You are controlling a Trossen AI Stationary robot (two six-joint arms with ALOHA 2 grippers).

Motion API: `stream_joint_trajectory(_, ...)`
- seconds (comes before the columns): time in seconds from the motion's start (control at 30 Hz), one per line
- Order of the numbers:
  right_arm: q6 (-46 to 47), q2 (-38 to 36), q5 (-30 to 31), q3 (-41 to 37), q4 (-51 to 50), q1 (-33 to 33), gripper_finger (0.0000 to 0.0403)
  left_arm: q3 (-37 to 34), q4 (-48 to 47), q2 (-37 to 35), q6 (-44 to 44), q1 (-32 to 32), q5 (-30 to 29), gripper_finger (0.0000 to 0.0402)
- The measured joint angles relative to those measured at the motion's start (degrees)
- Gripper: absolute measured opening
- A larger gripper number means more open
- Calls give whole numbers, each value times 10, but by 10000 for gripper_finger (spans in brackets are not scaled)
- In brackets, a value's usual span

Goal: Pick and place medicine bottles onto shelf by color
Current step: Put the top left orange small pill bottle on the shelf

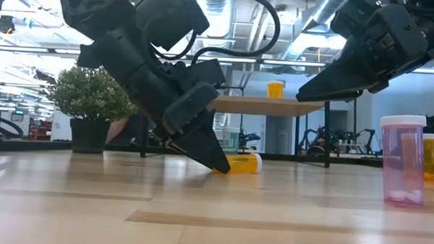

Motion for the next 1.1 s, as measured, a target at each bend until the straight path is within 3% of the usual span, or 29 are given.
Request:
stream_joint_trajectory(0.17, 12, 0, 0, 0, 0, 1, 164, 0, -1, -3, 0, 1, 18, 104)
stream_joint_trajectory(0.33, 31, -14, 0, 5, 2, 15, 163, -1, -3, -26, 9, -2, 89, 70)
stream_joint_trajectory(0.67, -29, -93, 0, 20, 12, 60, 161, -1, 43, -100, 65, -21, 102, 98)
stream_joint_trajectory(0.87, -86, -105, 1, 20, 60, 95, 161, -2, 111, -141, 129, -24, 107, 91)
stream_joint_trajectory(1.1, -156, -104, 17, 20, 125, 131, 160, -39, 273, -154, 172, -6, 151, 90)
